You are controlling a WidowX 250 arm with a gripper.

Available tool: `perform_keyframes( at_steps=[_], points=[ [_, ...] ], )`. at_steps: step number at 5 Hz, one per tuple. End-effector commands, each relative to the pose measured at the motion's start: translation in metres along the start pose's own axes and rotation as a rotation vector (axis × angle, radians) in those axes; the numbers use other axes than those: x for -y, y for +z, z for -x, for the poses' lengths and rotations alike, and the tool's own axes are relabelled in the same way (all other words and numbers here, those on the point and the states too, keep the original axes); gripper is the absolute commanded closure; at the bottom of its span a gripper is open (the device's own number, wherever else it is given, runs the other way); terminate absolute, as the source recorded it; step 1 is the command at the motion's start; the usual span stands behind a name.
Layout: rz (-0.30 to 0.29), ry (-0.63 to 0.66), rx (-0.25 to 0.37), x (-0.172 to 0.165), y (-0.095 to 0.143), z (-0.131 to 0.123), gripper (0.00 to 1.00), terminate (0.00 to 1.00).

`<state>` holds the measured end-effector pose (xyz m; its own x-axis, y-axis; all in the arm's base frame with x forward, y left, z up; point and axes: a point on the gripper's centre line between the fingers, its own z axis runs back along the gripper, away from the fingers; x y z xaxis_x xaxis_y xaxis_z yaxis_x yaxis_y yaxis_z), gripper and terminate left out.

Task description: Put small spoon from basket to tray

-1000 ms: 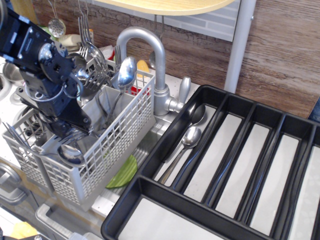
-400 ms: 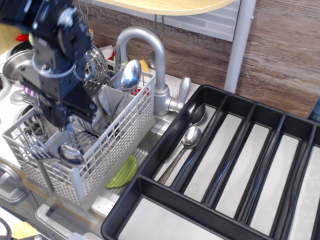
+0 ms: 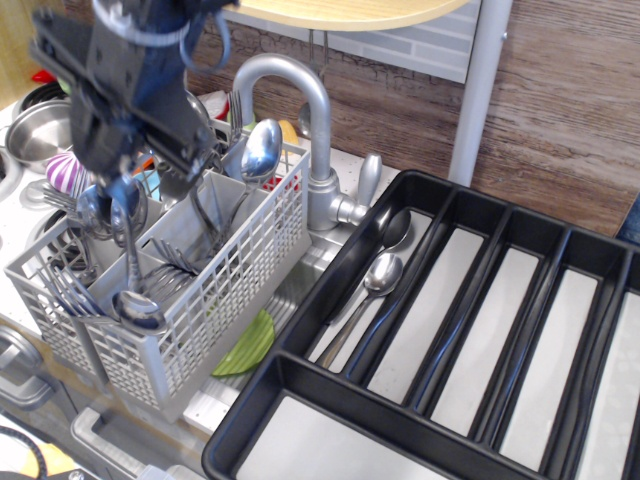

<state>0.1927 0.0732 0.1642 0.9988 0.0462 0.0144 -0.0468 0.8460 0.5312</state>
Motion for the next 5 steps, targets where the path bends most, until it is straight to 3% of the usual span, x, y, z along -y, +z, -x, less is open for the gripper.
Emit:
perform_keyframes(
  at_steps=[1,2,3,5],
  points=[
    [-0.043,-0.045,0.057,-0.013,0.059,-0.007,1.00,0.00],
    [-0.019,-0.105,0.053,-0.010,0.084,-0.032,1.00,0.00],
    [0.013,-0.107,0.067,0.003,0.093,-0.060,1.00,0.00],
    [0.120,-0.074,0.089,0.030,0.055,-0.089,1.00,0.00]
  ],
)
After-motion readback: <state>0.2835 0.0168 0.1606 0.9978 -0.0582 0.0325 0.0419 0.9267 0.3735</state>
